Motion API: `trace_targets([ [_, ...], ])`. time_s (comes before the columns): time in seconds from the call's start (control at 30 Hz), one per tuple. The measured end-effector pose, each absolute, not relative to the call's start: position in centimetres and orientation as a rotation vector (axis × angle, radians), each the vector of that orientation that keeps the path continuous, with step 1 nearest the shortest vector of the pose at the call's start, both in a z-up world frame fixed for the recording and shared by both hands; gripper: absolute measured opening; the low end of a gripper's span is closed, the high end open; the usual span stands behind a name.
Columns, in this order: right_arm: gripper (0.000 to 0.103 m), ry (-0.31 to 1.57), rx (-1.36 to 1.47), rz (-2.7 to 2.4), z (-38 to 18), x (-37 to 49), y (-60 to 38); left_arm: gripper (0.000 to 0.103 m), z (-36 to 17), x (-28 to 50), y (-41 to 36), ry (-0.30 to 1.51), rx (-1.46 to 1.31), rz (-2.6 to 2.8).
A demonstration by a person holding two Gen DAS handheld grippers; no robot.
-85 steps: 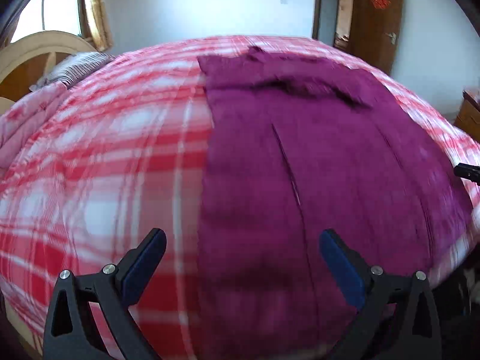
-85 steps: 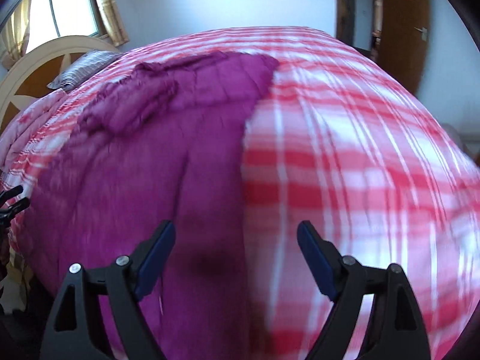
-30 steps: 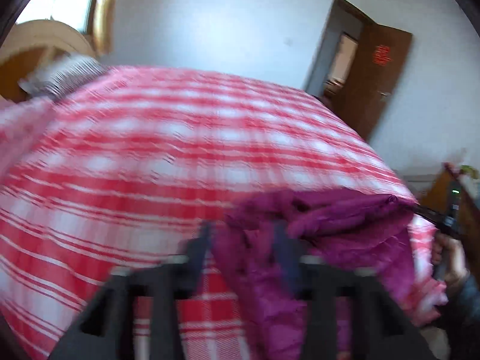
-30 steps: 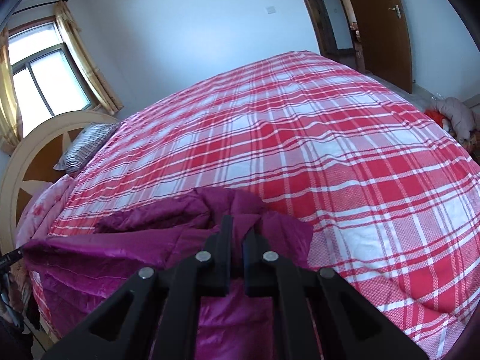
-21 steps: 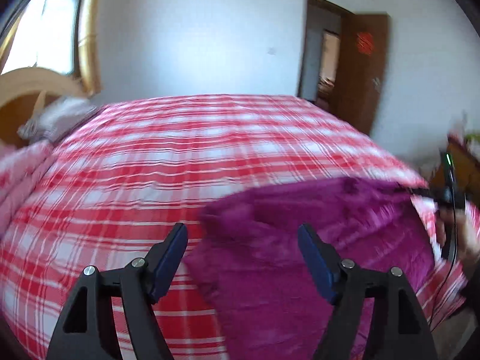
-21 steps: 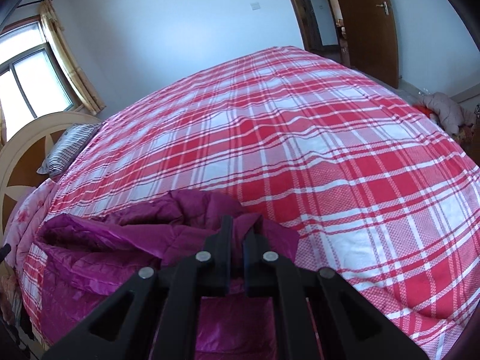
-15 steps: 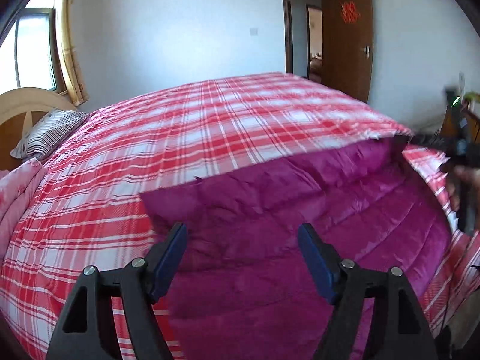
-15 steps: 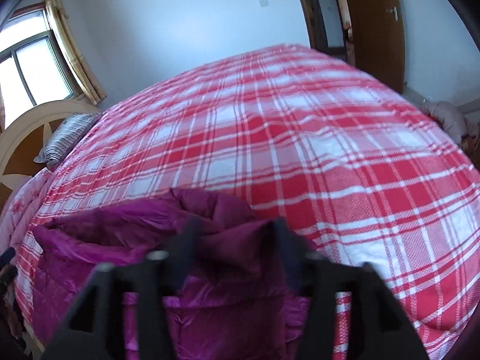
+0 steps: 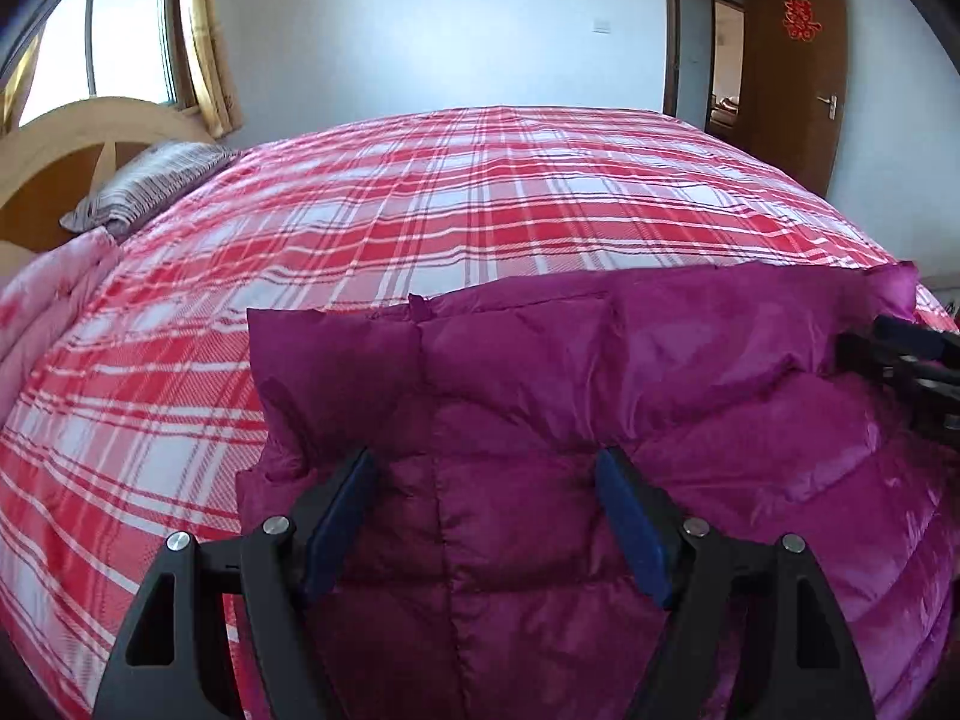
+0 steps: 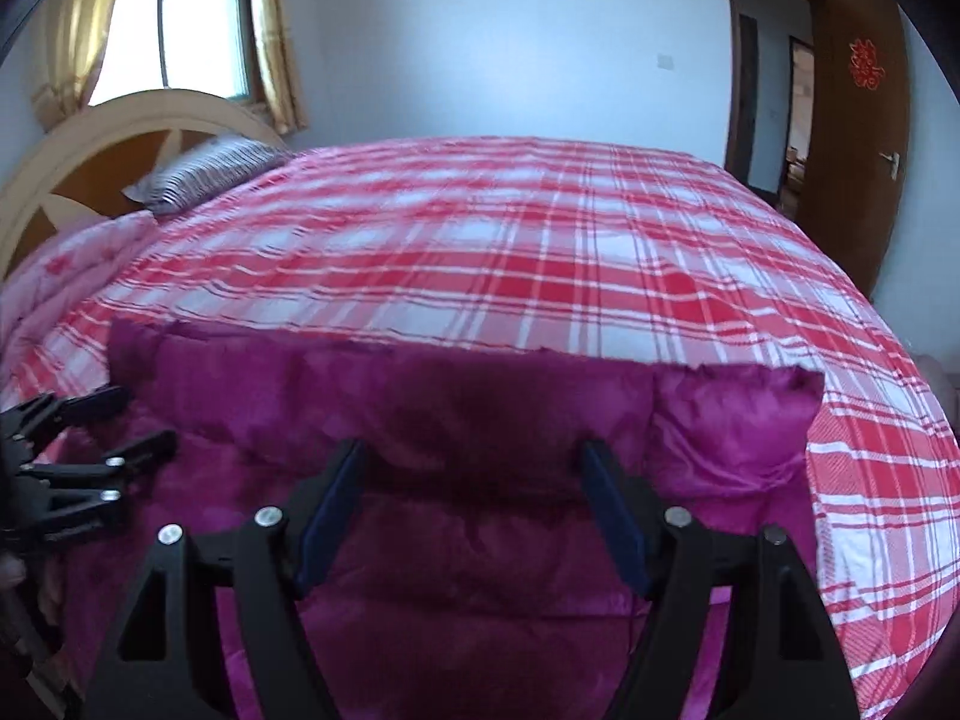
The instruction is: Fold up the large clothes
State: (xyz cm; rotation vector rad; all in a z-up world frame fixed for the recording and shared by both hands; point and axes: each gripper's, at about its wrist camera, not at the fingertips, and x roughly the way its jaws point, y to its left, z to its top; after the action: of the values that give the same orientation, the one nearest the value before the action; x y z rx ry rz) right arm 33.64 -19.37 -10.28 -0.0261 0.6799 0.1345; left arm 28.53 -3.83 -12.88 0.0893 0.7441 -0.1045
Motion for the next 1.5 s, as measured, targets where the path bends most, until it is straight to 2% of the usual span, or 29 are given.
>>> trace_targets([
  [0.3,0.076,0.739,0.018,0.087,-12.7,35.6,-20.7,0.077,-9.8,28.8,-6.8,0.664,0.164,-0.137],
  [0.47,0.076,0.759,0.022,0.084,-13.1,35.9,-20.8,0.077,-12.5,31.8,-7.3,0.748,0.205,-0.087],
  [0.57,0.077,0.774,0.03,0.085,-13.4,36.1,-20.8,0.083,-13.4,32.4,-6.6,0.752,0.155,-0.081],
  [0.83,0.078,0.796,0.023,0.079,-13.9,36.4,-20.7,0.09,-14.7,32.8,-6.4,0.764,0.144,-0.056],
  [1.5,0.082,0.855,-0.051,0.036,-14.6,37.5,-19.8,0.102,-15.7,34.0,-6.3,0.835,0.149,-0.016],
])
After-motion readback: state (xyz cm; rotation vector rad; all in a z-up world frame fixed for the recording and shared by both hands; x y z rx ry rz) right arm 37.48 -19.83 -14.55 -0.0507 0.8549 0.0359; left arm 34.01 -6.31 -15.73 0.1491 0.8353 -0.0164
